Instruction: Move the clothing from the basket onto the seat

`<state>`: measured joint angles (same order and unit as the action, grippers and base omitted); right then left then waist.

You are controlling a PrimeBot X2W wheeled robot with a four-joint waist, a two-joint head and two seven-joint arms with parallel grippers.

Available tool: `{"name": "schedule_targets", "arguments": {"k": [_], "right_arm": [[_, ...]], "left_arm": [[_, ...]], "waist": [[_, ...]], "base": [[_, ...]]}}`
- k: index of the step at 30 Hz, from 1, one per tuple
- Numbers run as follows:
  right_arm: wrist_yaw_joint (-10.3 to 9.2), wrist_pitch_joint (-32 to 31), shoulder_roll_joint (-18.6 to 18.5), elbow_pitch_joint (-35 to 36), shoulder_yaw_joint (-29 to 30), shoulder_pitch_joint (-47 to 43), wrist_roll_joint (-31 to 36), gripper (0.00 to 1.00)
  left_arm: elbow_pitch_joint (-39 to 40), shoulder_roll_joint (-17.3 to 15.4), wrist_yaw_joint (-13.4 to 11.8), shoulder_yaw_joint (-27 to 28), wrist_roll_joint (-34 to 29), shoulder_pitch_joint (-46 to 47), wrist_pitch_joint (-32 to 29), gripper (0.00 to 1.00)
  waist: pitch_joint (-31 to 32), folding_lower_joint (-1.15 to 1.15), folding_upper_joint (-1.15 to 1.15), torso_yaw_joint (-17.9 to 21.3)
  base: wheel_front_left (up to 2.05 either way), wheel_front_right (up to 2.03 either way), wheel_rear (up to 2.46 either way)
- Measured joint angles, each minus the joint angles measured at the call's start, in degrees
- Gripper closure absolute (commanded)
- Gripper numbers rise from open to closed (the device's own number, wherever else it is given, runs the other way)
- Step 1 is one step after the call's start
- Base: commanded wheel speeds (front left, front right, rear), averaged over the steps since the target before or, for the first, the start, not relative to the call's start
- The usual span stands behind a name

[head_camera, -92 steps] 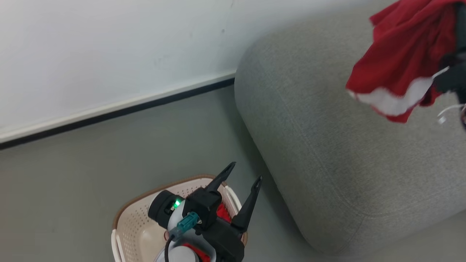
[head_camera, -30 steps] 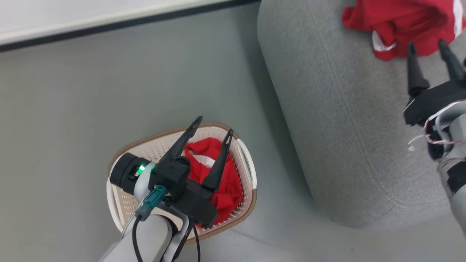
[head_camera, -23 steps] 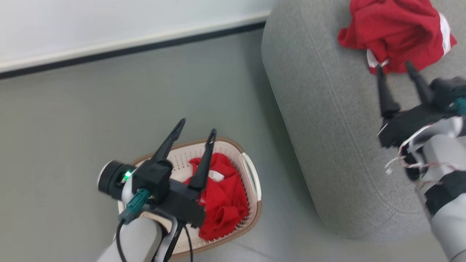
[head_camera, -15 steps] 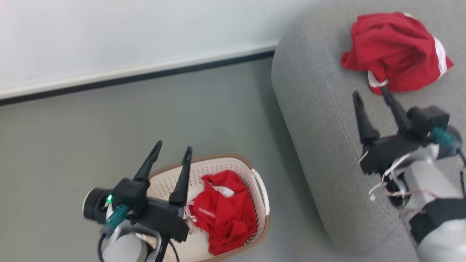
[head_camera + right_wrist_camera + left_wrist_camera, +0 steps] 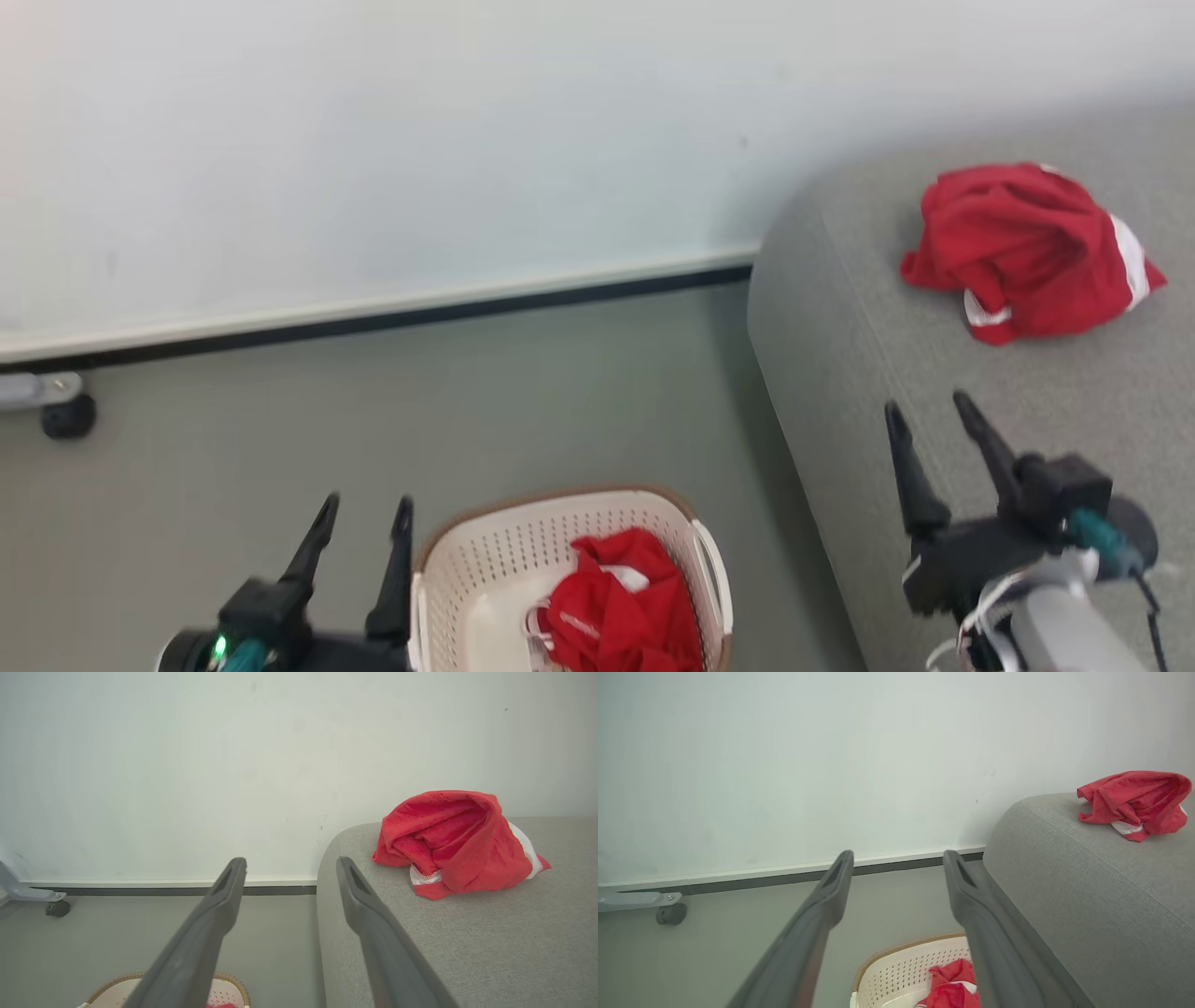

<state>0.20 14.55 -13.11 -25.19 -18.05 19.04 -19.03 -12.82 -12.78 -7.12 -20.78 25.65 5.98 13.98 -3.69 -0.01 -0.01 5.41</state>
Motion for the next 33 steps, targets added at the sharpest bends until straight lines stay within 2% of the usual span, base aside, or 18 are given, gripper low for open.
{"name": "schedule_targets", "arguments": {"k": [7, 16, 33], "right_arm": [[-2.25, 0.0, 1.6, 6.75, -0.27, -8.63, 0.42, 0.0], [-4.31, 0.0, 2.67, 13.63, -0.51, -16.07, 0.86, 0.0], [-5.34, 0.0, 2.34, 19.63, 0.65, -20.87, 1.43, 0.0]], "left_arm": [[1.04, -0.23, 0.0, 4.9, -0.69, -7.42, 0.26, 0.0], [3.66, 0.33, 0.0, 7.72, -2.49, -12.56, 0.31, 0.0], [7.05, 1.96, 0.0, 11.31, -5.28, -15.54, 0.32, 0.0]], "waist": [[4.85, 0.0, 0.0, -1.93], [8.56, 0.0, 0.0, -3.64], [8.59, 0.01, 0.01, -3.67]], "base": [[0.0, 0.0, 0.0], [0.0, 0.0, 0.0], [0.0, 0.0, 0.0]]}}
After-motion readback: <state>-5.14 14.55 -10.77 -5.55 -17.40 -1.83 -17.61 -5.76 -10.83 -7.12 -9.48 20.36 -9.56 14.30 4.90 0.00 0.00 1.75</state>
